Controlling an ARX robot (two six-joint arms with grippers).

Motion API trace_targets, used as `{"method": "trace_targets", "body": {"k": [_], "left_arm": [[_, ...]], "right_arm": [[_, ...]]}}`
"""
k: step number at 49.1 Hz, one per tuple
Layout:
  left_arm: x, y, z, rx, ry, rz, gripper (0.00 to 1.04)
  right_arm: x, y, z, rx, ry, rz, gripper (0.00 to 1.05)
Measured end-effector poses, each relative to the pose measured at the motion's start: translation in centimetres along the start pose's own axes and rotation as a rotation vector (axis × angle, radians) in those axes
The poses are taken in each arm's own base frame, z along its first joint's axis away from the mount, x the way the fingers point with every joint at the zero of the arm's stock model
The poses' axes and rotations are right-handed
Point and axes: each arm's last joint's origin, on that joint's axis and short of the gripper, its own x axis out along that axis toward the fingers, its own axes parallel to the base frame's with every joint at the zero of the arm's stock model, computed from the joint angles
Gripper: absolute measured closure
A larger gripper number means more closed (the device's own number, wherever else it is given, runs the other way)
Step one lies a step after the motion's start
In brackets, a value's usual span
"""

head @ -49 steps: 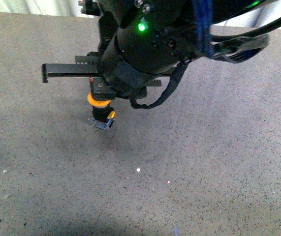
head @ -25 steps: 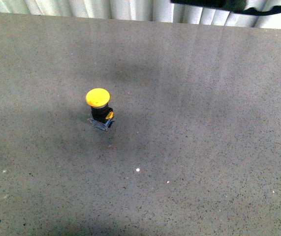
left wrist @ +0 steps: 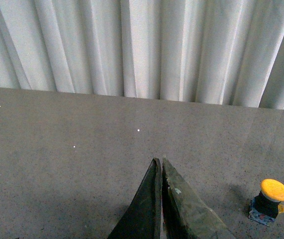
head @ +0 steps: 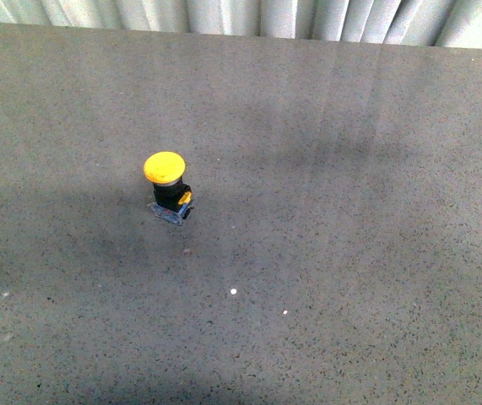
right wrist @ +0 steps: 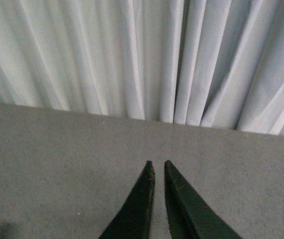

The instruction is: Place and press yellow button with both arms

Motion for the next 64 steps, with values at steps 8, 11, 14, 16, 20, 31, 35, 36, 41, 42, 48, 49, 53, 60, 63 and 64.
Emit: {"method": "trace_targets", "body": {"k": [8, 11, 14, 16, 20, 31, 35, 36, 41, 42, 48, 49, 53, 60, 63, 64], "left_arm": [[0.0, 0.0, 0.0, 0.000, 0.000, 0.000, 1.03], [0.0, 0.0, 0.0, 0.000, 0.000, 0.000, 1.03], [0.0, 0.0, 0.0, 0.000, 0.000, 0.000, 1.03], [0.0, 0.0, 0.0, 0.000, 0.000, 0.000, 1.03], [0.0, 0.0, 0.0, 0.000, 0.000, 0.000, 1.03], [0.0, 0.0, 0.0, 0.000, 0.000, 0.000, 1.03], [0.0, 0.0, 0.0, 0.000, 0.000, 0.000, 1.03], [0.0, 0.0, 0.0, 0.000, 0.000, 0.000, 1.03], [0.0, 0.0, 0.0, 0.000, 0.000, 0.000, 1.03], [0.0, 0.0, 0.0, 0.000, 0.000, 0.000, 1.03], [0.0, 0.0, 0.0, 0.000, 0.000, 0.000, 1.03], [0.0, 0.0, 0.0, 0.000, 0.000, 0.000, 1.03], [0.0, 0.0, 0.0, 0.000, 0.000, 0.000, 1.03], [0.0, 0.0, 0.0, 0.000, 0.000, 0.000, 1.03], [0.0, 0.0, 0.0, 0.000, 0.000, 0.000, 1.03], [0.0, 0.0, 0.0, 0.000, 0.000, 0.000, 1.03]], "right_arm": [[-2.3, -1.6, -1.3, -0.014, 0.010, 0.011, 1.03], [-3.0, -2.0, -1.5, -0.013, 0.005, 0.011, 1.03], [-3.5, -2.4, -1.7, -0.013, 0.003, 0.008, 1.03], [-3.9, -2.6, -1.9, -0.013, 0.003, 0.004, 1.03], [-4.6, -3.1, -2.3, -0.013, 0.008, 0.000, 1.03], [-6.9, -4.1, -3.1, -0.013, 0.009, 0.006, 1.03], [-7.4, -4.8, -3.3, -0.013, 0.011, 0.023, 1.03], [-7.5, -4.9, -3.3, -0.013, 0.011, 0.017, 1.03], [-8.1, -5.3, -3.7, -0.012, -0.005, -0.004, 1.03], [-8.2, -5.3, -3.8, -0.012, -0.008, -0.001, 1.03], [-8.6, -5.3, -4.1, -0.012, 0.005, 0.003, 1.03], [-8.7, -5.3, -4.1, -0.012, 0.004, 0.003, 1.03], [-9.0, -5.3, -3.9, -0.012, -0.008, 0.003, 1.03], [-9.5, -5.3, -3.7, -0.012, -0.012, 0.003, 1.03], [-9.7, -5.3, -3.7, -0.012, -0.013, 0.003, 1.03], [-9.7, -5.3, -3.6, -0.012, -0.013, 0.003, 1.03]]}}
